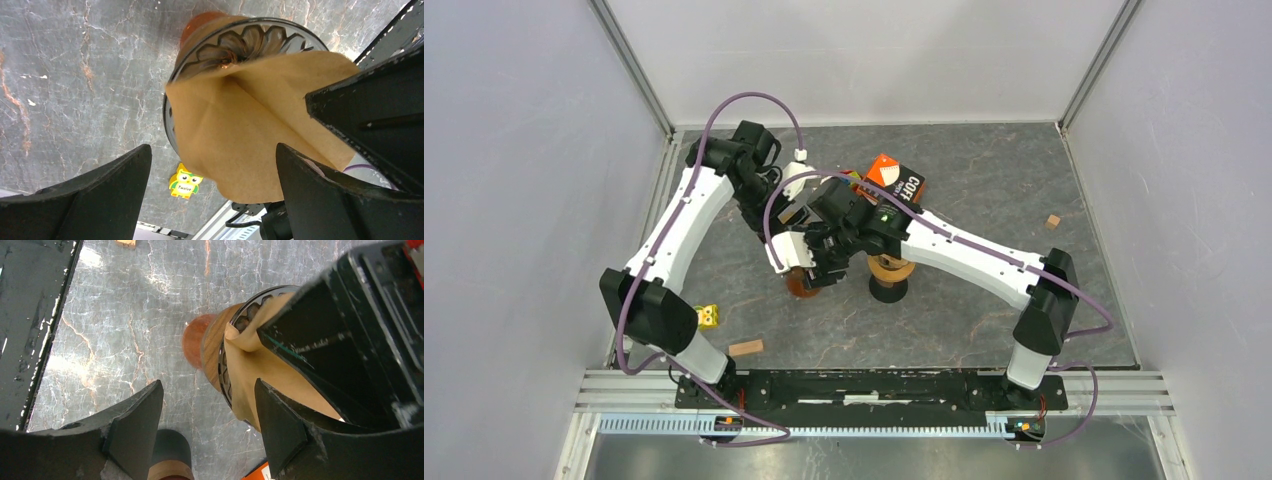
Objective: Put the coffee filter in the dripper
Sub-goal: Place the coffee filter in the coffee dripper.
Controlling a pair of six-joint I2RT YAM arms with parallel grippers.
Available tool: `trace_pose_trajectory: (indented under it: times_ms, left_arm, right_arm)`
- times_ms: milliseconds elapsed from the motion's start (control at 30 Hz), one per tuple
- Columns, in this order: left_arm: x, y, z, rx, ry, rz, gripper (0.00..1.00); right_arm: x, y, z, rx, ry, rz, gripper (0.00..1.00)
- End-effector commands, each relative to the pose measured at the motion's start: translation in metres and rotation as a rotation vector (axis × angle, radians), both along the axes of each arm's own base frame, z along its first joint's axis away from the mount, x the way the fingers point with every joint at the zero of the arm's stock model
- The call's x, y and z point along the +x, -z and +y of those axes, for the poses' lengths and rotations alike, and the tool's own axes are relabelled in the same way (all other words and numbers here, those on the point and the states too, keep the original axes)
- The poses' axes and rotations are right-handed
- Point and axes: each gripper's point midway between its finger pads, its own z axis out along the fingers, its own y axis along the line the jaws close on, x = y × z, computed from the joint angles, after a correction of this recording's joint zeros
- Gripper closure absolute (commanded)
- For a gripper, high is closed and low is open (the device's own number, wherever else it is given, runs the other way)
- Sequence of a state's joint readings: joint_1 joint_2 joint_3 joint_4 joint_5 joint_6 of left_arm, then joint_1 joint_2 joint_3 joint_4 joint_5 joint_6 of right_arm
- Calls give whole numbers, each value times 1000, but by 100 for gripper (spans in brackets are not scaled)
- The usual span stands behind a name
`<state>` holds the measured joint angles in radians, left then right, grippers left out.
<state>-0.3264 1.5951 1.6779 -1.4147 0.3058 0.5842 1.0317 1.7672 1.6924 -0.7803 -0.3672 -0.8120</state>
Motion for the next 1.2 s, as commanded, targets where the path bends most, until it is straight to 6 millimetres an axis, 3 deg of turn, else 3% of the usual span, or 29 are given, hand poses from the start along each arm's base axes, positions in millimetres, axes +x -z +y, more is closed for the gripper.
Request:
trace_pose_trajectory:
  times_ms: [0,433,833,1167]
  left_arm:
    - [-3,-4,4,-7,-36,-39,0]
    - [-4,9,10,31,-28,-26,0]
    - [6,-6,9,30,-29,-71,0]
    - [9,-14,9,26,-38,-101,0]
  right_arm:
    - [-6,-13,-5,42,-12,-4,27]
    - [-4,3,-10,3,-6,-5,28]
    - [3,-31,-4,51,8,-51,25]
    - [1,-41,-5,65,7,-50,24]
